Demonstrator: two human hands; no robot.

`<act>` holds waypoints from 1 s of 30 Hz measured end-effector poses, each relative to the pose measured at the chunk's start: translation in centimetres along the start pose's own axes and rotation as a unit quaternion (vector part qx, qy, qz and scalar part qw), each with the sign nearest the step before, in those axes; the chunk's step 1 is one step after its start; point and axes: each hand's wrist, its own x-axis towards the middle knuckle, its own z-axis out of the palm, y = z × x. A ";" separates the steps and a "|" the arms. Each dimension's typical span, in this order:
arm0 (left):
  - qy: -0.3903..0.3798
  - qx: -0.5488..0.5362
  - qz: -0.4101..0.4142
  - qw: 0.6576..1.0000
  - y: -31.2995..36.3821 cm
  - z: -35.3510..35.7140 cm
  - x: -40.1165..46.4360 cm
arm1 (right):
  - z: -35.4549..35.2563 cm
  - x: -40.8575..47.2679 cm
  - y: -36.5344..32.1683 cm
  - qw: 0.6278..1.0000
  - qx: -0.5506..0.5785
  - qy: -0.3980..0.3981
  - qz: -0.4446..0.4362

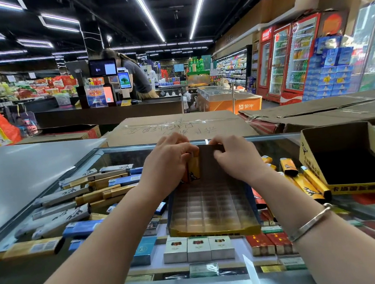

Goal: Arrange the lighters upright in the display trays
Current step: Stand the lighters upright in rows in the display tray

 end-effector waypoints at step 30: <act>0.007 -0.028 -0.026 0.999 -0.7 -1.3 -1.2 | -3.4 -1.8 4.3 0.944 -0.148 -0.261 0.139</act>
